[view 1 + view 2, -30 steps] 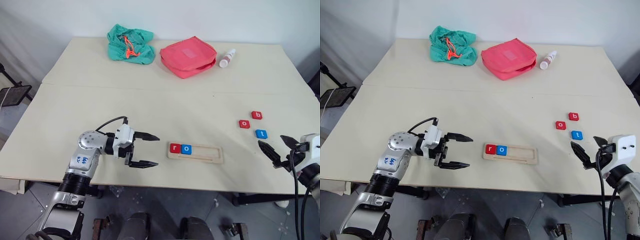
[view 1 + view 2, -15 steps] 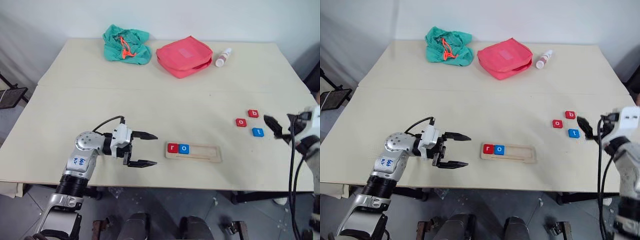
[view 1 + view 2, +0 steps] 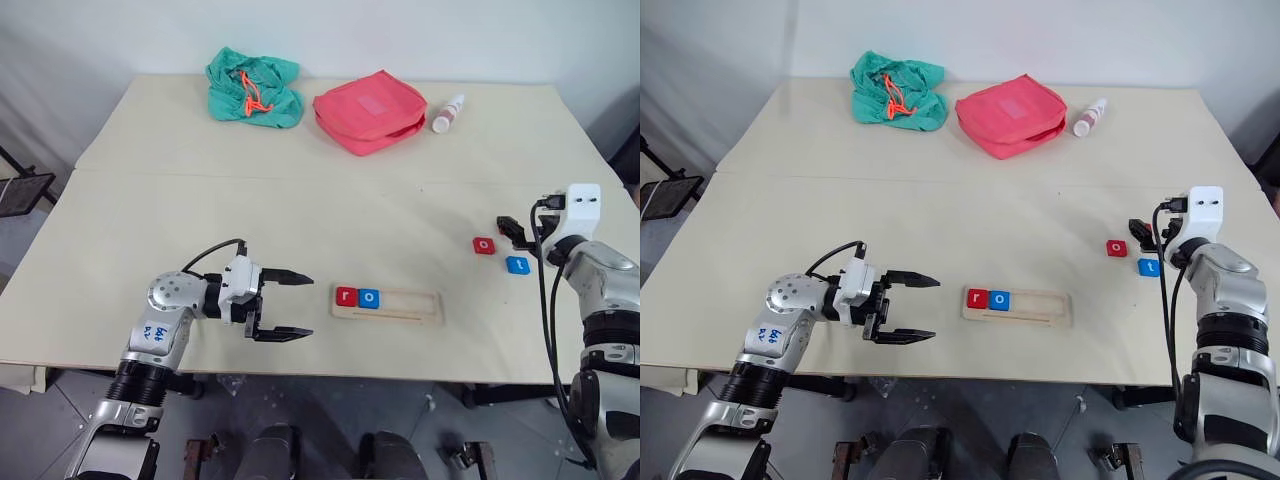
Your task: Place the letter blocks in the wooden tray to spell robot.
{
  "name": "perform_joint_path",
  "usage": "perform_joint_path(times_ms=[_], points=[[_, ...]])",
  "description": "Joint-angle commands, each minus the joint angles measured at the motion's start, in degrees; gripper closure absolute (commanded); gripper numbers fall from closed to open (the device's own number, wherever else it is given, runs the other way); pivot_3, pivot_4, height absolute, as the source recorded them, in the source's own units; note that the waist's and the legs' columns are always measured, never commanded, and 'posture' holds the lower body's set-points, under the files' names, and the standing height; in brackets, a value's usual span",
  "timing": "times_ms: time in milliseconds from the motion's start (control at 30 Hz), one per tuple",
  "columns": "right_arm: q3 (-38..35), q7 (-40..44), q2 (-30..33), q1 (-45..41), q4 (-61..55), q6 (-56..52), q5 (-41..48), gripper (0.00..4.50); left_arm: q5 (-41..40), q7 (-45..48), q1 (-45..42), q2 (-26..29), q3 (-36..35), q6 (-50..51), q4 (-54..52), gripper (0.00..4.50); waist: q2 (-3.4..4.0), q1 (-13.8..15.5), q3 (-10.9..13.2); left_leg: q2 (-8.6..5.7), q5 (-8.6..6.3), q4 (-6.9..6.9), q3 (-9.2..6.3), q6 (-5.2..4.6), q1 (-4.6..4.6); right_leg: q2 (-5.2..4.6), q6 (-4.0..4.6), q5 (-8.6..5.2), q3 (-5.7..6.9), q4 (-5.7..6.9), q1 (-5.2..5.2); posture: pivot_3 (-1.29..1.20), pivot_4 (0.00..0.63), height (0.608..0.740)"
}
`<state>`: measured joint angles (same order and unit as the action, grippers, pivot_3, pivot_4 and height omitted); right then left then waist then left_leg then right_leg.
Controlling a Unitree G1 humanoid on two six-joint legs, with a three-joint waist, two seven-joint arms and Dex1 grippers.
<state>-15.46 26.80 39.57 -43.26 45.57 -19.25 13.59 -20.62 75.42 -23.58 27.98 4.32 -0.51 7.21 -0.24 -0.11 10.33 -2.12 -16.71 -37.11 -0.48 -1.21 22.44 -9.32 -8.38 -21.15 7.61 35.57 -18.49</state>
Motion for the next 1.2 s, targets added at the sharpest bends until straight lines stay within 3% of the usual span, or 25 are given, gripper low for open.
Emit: perform_joint_path(times_ms=[33, 367, 667, 800, 900, 1200], points=[[1.04, -0.44, -0.52, -2.52, 3.44, 2.13, -1.77, 0.00, -1.61, -0.61, 0.94, 0.49, -1.01, -0.21, -3.01, 0.03, 0.00, -0.13, 0.00, 0.01, 0.00, 0.01, 0.01, 0.00, -0.01, 0.00, 0.00, 0.00, -0.01, -0.01, 0.00, 0.00, 0.150, 0.740], [3.29, -1.93, -1.73, -7.39, 12.88, 5.02, -5.91, 0.00, -2.36, -0.53, 1.53, 0.82, -1.07, -0.41, -3.69, 0.03, 0.01, -0.09, 0.00, 0.01, 0.00, 0.01, -0.04, 0.00, 0.00, 0.01, 0.00, 0.00, -0.03, -0.01, -0.02, 0.00, 0.150, 0.740], [3.25, -3.52, -2.43, -7.87, 14.53, 5.89, -6.11, 3.00, -2.27, -0.52, 1.37, 0.96, -1.42, -1.43, -2.61, 0.00, 0.01, -0.04, 0.00, 0.00, 0.00, -0.01, -0.12, 0.00, 0.00, 0.01, 0.00, 0.00, -0.02, -0.01, 0.00, 0.00, 0.150, 0.740], [1.96, -3.86, -2.55, -7.49, 12.05, 7.15, -4.83, 3.04, -2.29, -0.61, 0.97, 0.82, -1.33, -1.61, -2.11, 0.00, 0.01, -0.12, 0.00, 0.01, 0.00, 0.00, -0.15, 0.00, -0.01, 0.01, 0.00, 0.00, -0.03, -0.01, -0.01, 0.00, 0.150, 0.740], [0.69, -3.20, -2.53, -4.66, 2.87, 4.97, -2.65, 3.04, -2.47, -0.11, 0.31, 0.67, -1.14, -1.61, -1.49, 0.00, 0.03, -0.05, 0.01, 0.01, 0.00, 0.01, -0.18, 0.00, 0.00, 0.01, 0.00, 0.00, -0.04, -0.02, -0.02, 0.00, 0.150, 0.740], [-7.44, -11.65, -7.21, 21.09, -55.12, -24.59, 9.30, 3.04, -1.51, 3.21, -2.39, 0.98, -1.76, -5.73, 6.70, 0.00, 0.05, 0.33, 0.01, -0.02, 0.00, 0.02, -0.33, 0.00, 0.07, 0.01, 0.00, 0.00, -0.02, 0.06, -0.08, 0.00, 0.150, 0.740]])
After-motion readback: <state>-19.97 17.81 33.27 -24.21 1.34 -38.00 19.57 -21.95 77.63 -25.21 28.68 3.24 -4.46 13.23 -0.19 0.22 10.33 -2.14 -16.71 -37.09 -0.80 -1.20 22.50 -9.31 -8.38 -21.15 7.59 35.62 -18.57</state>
